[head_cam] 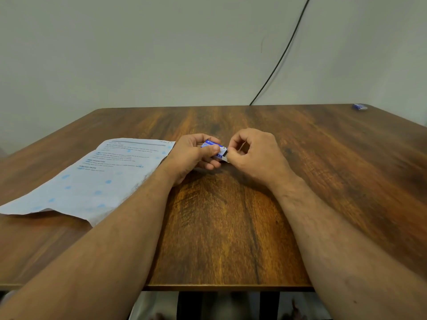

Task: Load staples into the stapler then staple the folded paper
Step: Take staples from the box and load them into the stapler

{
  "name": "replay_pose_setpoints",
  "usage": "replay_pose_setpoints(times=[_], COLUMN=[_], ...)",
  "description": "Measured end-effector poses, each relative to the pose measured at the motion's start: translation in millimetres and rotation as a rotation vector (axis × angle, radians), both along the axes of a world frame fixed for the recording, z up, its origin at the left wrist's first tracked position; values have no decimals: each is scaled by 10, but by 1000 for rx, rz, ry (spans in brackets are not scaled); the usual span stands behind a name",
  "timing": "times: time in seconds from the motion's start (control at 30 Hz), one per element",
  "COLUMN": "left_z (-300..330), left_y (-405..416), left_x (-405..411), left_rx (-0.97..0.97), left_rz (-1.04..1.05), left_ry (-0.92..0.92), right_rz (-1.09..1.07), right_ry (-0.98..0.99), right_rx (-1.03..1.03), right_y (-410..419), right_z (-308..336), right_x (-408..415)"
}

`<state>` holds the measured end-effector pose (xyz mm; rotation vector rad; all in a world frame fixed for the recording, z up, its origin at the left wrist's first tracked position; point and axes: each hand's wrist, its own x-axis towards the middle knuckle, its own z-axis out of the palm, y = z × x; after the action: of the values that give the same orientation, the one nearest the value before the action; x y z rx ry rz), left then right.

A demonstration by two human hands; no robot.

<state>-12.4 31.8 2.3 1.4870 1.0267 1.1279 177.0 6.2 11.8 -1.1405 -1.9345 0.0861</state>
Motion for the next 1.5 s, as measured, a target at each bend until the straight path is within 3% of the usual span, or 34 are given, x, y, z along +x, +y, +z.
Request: replay_pose_setpoints(times=[0.37,1.07,1.5], left_z=[7,35,39], left_y=[-7,-24,-34], left_x=[-5,0,-4], left_rx=[4,1,-33], left_rz=[-7,-1,8], left_ry=[-10,-35,-35], right_rz=[-33,40,21], right_ry=[222,256,14], right_rx=[37,-113,-97], right_y=[-38,-30,5], right_z=[42,31,36], right_x=[-118,-95,-27])
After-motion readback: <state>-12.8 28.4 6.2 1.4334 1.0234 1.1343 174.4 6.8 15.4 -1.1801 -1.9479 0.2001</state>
